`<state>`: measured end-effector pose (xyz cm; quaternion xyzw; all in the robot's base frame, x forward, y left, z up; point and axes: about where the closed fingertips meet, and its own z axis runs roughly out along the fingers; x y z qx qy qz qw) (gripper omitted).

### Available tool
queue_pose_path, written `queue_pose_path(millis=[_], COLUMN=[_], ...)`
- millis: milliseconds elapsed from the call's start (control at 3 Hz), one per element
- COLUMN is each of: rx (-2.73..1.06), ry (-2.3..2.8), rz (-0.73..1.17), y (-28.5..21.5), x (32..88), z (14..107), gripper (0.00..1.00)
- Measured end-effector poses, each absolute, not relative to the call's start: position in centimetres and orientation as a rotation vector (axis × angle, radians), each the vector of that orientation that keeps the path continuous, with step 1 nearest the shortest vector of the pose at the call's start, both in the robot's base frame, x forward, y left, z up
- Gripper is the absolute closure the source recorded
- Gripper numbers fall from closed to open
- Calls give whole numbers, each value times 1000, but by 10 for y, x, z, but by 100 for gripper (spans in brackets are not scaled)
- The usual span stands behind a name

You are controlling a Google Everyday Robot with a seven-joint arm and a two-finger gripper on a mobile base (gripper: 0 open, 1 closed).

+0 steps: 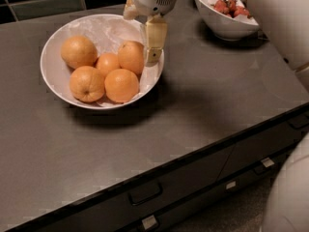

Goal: Pick orange from white bowl

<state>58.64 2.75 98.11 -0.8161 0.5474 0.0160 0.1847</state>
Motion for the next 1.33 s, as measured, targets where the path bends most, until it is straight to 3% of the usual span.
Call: queue_pose_path(millis=[667, 1333], rx=[-2341, -2351], ry=[1507, 1502], rz=[81, 101], y=[46, 54], x=[597, 609], z=[970, 959], gripper=[24, 24])
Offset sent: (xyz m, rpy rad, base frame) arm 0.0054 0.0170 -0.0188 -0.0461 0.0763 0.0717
